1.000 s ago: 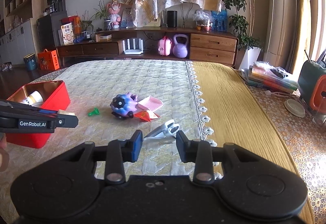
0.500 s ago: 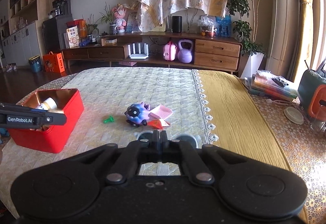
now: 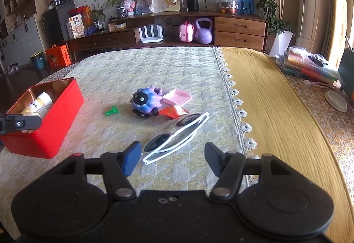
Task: Organize rigid objects
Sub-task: 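Carry the egg-shaped toy and sunglasses over the red tin with both tools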
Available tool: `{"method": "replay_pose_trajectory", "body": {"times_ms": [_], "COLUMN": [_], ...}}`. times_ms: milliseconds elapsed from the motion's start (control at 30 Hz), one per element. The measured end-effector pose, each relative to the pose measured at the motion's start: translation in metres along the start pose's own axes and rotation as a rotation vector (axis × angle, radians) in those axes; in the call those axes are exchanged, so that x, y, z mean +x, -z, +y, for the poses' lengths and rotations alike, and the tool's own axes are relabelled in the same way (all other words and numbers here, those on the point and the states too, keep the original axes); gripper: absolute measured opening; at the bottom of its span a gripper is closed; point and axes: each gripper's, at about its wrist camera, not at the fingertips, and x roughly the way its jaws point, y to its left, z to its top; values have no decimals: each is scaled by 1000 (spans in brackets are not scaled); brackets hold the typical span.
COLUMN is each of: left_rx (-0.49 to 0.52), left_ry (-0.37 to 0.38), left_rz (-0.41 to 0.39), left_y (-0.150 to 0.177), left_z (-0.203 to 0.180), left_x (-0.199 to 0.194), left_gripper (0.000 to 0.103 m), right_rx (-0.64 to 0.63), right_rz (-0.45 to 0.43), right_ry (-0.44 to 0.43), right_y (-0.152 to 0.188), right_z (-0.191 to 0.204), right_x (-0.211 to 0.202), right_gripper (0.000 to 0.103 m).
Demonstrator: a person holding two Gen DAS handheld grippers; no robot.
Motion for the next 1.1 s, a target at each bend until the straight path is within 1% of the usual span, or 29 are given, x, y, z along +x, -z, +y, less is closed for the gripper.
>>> {"method": "replay_pose_trajectory", "body": {"times_ms": [67, 167, 233, 300, 367, 433, 600, 667, 767, 867, 1033, 1100], "left_rx": [1, -5, -5, -5, 2, 4, 1, 4, 0, -3, -9, -8], "left_ry": [-1, -3, -10, -8, -9, -8, -3, -4, -5, -5, -5, -8], "left_rz": [4, 16, 16, 12, 10, 8, 3, 2, 0, -1, 2, 1], "left_y": [2, 3, 3, 3, 3, 2, 0, 0, 0, 1, 1, 2], "left_z": [1, 3, 5, 6, 6, 6, 8, 8, 8, 8, 8, 8], "left_x": [2, 7, 9, 9, 10, 11, 14, 14, 15, 14, 14, 13], "left_gripper": [28, 28, 28, 28, 28, 28, 28, 28, 28, 28, 28, 28], "right_rx": [-6, -2, 27, 69, 77, 69, 94, 90, 85, 93, 70, 55], "right_rz": [14, 12, 13, 20, 24, 36, 65, 59, 55, 53, 45, 34], "right_ry": [-2, 25, 47, 46, 69, 93, 111, 117, 118, 98, 61, 46], "right_y": [-2, -5, -9, -14, -16, -16, -15, -13, -11, -10, -6, -5], "right_z": [7, 11, 9, 4, 4, 4, 1, 1, 1, 0, 4, 8], "right_x": [14, 32, 43, 52, 62, 70, 84, 86, 85, 82, 68, 56], "right_gripper": [67, 71, 71, 71, 70, 67, 50, 47, 33, 32, 30, 26]}}
